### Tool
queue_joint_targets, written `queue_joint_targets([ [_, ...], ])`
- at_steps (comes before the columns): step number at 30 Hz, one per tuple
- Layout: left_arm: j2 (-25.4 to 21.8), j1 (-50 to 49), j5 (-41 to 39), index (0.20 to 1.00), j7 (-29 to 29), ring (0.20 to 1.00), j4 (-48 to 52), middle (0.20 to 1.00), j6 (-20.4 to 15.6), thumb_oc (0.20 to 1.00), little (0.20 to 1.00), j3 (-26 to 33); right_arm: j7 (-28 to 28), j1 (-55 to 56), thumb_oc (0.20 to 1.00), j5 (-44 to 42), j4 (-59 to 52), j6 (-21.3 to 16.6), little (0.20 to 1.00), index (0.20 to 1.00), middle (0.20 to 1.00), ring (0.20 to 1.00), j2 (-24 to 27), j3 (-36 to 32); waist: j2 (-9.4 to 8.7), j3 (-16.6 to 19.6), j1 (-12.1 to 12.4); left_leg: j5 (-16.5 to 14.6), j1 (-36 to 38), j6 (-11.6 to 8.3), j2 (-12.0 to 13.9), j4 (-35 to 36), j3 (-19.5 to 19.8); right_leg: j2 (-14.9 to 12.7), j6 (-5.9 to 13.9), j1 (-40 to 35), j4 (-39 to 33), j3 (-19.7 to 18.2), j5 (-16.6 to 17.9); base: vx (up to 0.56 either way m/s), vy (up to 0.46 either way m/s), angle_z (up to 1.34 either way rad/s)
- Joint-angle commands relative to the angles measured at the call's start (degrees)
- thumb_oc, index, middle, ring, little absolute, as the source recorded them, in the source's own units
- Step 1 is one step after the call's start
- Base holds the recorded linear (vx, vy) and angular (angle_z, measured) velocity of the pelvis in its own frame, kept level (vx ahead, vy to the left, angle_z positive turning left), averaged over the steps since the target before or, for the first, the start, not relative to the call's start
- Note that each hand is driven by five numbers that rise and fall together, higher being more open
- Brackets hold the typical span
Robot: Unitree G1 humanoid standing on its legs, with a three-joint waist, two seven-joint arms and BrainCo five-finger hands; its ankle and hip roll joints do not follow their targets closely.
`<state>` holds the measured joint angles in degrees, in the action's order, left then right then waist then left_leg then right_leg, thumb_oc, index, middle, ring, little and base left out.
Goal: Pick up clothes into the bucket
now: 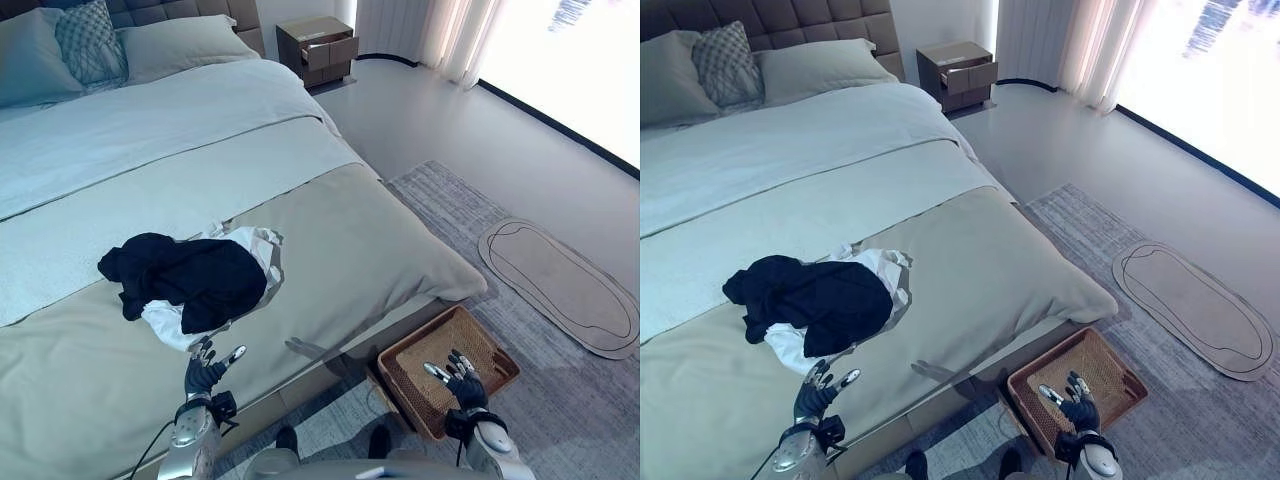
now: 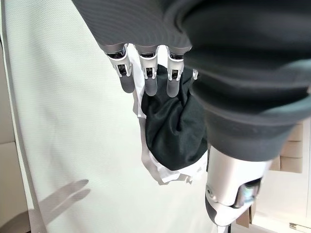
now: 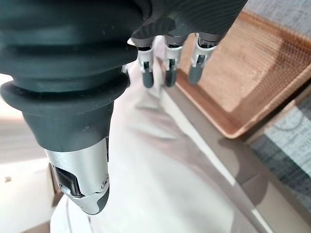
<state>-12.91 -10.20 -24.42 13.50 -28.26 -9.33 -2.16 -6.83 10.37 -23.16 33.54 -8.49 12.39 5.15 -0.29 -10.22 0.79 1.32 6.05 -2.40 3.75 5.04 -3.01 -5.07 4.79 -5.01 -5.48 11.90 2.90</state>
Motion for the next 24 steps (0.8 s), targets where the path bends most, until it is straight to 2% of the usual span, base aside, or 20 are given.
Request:
queue_joint_targets([
  [1,-2.06,2.58,0.32,1.000,0.21,1.000,1.55,1.000,-1.91,1.000,1.000,0.69,-0.21,-1.40,1.000,0.28,-4.32,-0.62,1.000,1.000,1.000,1.000,1.32,0.95,-1.74,0.13,0.29,-1.04,1.39,-1.76,1.77,-0.04,-1.69,-4.79,4.12,-0.84,0.48,3.90,1.70,0.00,0.000,0.00],
  [12,-2.14,2.43,0.97,1.000,0.82,1.000,1.54,1.000,-1.58,1.000,1.000,1.46,0.06,-1.00,1.000,-0.17,-4.59,-0.30,1.000,1.000,1.000,1.000,1.54,0.61,-1.28,-0.20,0.14,-0.83,1.96,-1.78,2.12,-0.04,-1.14,-4.64,3.71,-1.23,1.47,3.42,0.80,0.00,0.000,0.00],
  [15,-2.45,2.65,1.10,1.000,0.82,1.000,1.63,1.000,-1.53,1.000,1.000,1.41,0.43,-0.62,1.000,-0.17,-5.08,-0.14,1.000,1.000,1.000,1.000,2.08,0.27,-0.89,-1.07,-0.06,-0.72,0.77,-1.87,2.51,-1.54,-0.94,-4.89,3.09,0.41,4.51,2.90,-0.30,-0.01,-0.032,0.00],
  [19,-2.72,2.52,1.46,1.000,0.79,1.000,1.77,1.000,-1.28,1.000,1.000,1.46,0.66,0.04,1.000,-0.16,-5.35,-0.06,1.000,1.000,1.000,1.000,2.32,-0.06,-0.89,-1.16,-0.37,-0.89,-0.70,-2.33,3.28,-3.65,-0.66,-4.43,2.63,0.98,5.18,3.07,-0.94,0.00,-0.073,0.02],
  [20,-2.80,2.42,1.73,1.000,0.74,1.000,1.94,1.000,-1.25,1.000,1.000,1.55,0.77,0.15,1.000,-0.49,-5.32,-0.06,1.000,1.000,1.000,1.000,2.43,-0.25,-0.93,-1.29,-0.36,-1.11,-1.32,-2.44,3.55,-5.01,-0.41,-4.24,2.37,0.97,5.36,3.07,-1.23,-0.01,-0.136,0.08],
  [22,-3.04,3.03,1.79,1.000,0.53,1.000,2.74,1.000,-1.33,1.000,1.000,1.58,1.02,-0.51,1.000,-1.38,-4.95,-0.26,1.000,1.000,1.000,1.000,3.00,-0.42,-1.57,-2.72,-0.01,-1.16,-7.17,-3.50,3.26,-16.31,0.83,-4.11,1.06,0.79,5.89,2.88,-2.18,-0.05,-0.121,0.16],
  [23,-3.04,3.06,1.79,1.000,0.53,1.000,2.74,1.000,-1.32,1.000,1.000,1.59,1.04,-0.55,1.000,-1.39,-4.92,-0.27,1.000,1.000,1.000,1.000,3.00,-0.43,-1.49,-2.62,-0.17,-1.43,-7.69,-3.51,3.32,-16.93,1.05,-4.04,1.04,0.93,5.92,3.04,-2.18,-0.10,-0.060,0.20],
  [24,-3.13,4.43,1.44,1.000,0.64,1.000,2.73,1.000,-1.47,1.000,1.000,0.78,0.72,-1.38,1.000,-1.70,-4.56,-0.63,1.000,1.000,1.000,1.000,3.75,-0.59,-1.69,-4.28,0.31,1.05,-11.75,-4.18,2.92,-21.77,2.21,-4.14,0.61,0.48,5.63,3.62,-2.31,-0.06,0.005,0.19],
])
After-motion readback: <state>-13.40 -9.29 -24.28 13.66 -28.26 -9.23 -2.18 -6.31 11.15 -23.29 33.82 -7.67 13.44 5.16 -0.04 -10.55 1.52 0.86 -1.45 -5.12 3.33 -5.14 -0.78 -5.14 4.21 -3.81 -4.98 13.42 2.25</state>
